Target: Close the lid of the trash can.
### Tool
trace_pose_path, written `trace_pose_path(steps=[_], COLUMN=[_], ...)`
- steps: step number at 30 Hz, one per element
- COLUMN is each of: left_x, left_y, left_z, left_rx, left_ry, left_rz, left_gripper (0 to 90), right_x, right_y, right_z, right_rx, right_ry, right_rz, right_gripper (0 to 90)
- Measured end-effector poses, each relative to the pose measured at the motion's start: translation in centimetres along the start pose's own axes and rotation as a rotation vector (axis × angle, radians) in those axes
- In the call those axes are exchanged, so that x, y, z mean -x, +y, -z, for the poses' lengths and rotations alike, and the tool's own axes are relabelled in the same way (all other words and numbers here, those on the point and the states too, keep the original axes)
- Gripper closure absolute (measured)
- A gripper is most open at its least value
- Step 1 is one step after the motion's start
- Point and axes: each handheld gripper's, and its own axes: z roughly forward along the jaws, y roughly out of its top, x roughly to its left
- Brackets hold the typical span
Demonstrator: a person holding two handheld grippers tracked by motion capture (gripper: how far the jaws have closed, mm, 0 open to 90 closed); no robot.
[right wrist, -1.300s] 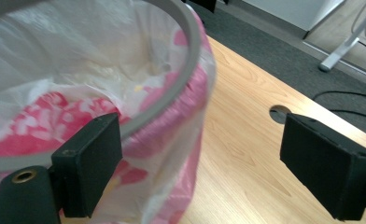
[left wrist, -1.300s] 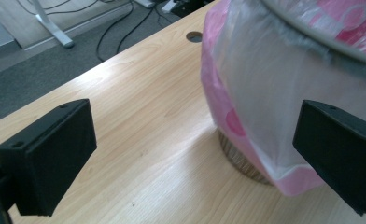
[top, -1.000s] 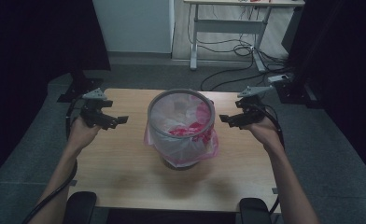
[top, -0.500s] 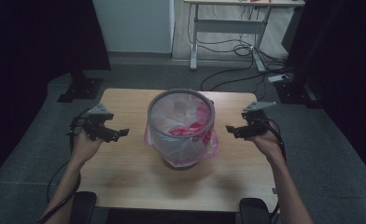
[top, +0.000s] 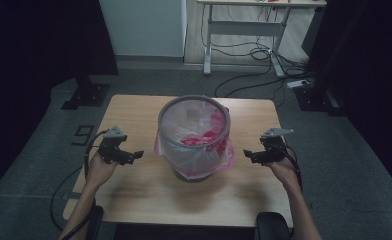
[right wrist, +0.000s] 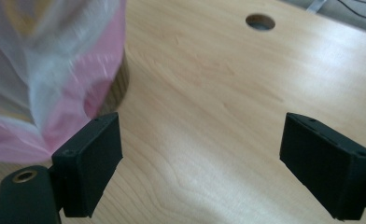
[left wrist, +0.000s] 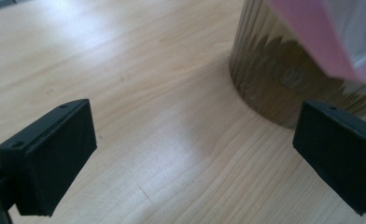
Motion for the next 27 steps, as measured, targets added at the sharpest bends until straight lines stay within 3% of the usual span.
trace_pose_path(steps=[10,18,19,27], left_x=[0.9,1.1,1.2,1.7], left_y=[-2.2,-3.8,-3.9,-4.9], left_z=[-2.4,-3.8,-4.0,-5.5], left_rx=[-0.032,-0.042,-0.045,-0.102], left_ry=[0.022,0.015,0.014,0.009], left_rz=[-0.001,0.019,0.019,0.001], left_gripper=[0.0,0.0,0.0,0.0], right_x=[-1.1,-2.2,-2.4,-3.4], right_y=[-3.8,-5.9,-6.2,-7.9], right_z=[-2.7,-4.4,-4.6,-5.8], right_rx=[-0.044,-0.102,-0.103,-0.107], right_ry=[-0.004,-0.004,-0.009,0.015], right_rz=[-0.004,0.008,0.022,0.007], right_gripper=[12.6,12.6,12.6,12.1])
